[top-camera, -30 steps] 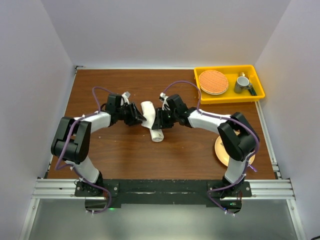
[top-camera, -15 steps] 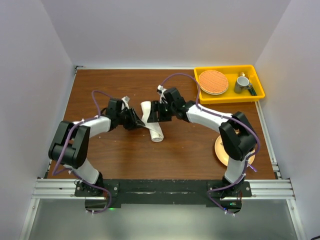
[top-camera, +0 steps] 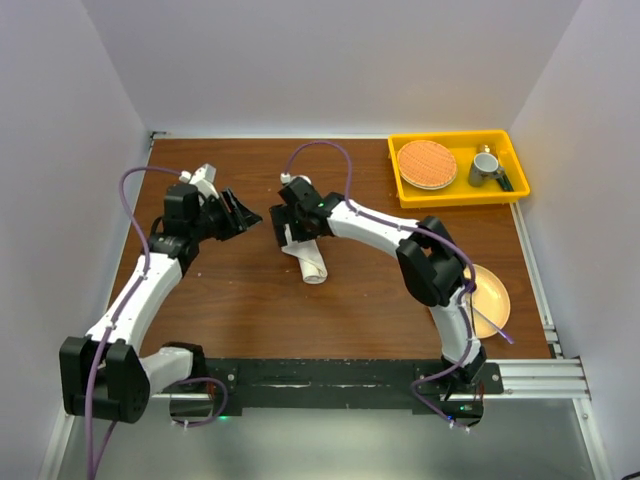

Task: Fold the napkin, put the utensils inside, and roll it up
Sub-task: Neatly place the rolled napkin to the corner

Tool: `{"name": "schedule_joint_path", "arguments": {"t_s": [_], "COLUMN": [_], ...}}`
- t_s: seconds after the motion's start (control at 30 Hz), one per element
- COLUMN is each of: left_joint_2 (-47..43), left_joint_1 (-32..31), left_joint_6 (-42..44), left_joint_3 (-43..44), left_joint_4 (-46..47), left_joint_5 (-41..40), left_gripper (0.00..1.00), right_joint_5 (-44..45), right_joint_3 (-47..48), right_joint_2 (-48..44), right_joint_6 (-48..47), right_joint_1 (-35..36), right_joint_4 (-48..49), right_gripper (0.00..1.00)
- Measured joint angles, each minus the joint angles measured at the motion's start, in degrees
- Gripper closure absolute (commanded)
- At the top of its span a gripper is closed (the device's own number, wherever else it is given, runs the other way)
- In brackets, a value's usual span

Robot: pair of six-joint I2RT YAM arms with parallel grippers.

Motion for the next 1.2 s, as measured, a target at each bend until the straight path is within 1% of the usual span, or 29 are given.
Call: {"name": "schedule_joint_path", "arguments": {"t_s": [0.13,0.23,0.43,0.6,0.83,0.93,0.97,1.07,1.1,1.17,1.2], "left_joint_2": [-2.99,-3.56,-3.54,-3.54,-3.56,-3.56,-3.56,-3.56,-3.56,-3.56,-3.56], "left_joint_1": [0.00,0.00,0.00,0.00,0.00,0.00,0.00,0.00,0.00,0.00,0.00], "left_joint_6": [0.11,0.11,-0.07,-0.09,-0.09,-0.09,-0.09,-0.09,-0.09,-0.09,-0.09], "left_joint_3": [-1.40,-2.36,-3.43,-3.43,-3.43,-3.43,-3.43,-3.43,-3.43,-3.43,-3.43], "left_joint_4": [-1.40,-2.14,-3.28,-3.30,-3.37,-3.34,-3.34,-3.34,-3.34,-3.32,-3.34], "left_joint_5": [0.00,0.02,0.72,1.11,1.22,1.38,1.46,1.55,1.57,1.66,1.75], "left_gripper": [0.47,0.47,0.47,0.47,0.47,0.47,0.47,0.47,0.47,0.47,0.47], "right_joint_5": [5.75,9.31,14.38,16.06,15.54,15.17,15.13,14.40,13.90,12.92,12.52], "right_joint_3": [5.11,7.96,10.03,10.38,12.09,12.31,12.31,11.78,11.43,10.49,10.01], "right_joint_2": [4.11,6.27,7.93,8.70,11.17,11.41,11.41,11.39,11.34,11.02,10.84], "right_joint_6": [-1.44,-2.56,-4.20,-4.63,-4.57,-4.44,-4.44,-4.02,-3.78,-3.34,-3.04], "right_joint_1": [2.62,3.82,4.50,4.48,4.50,4.48,4.48,4.31,4.22,3.93,3.65], "right_joint_4": [-5.09,-7.74,-10.84,-11.34,-10.93,-10.45,-10.38,-9.44,-8.76,-7.37,-6.73], "right_gripper": [0.02,0.02,0.03,0.04,0.07,0.15,0.21,0.30,0.36,0.42,0.47]}}
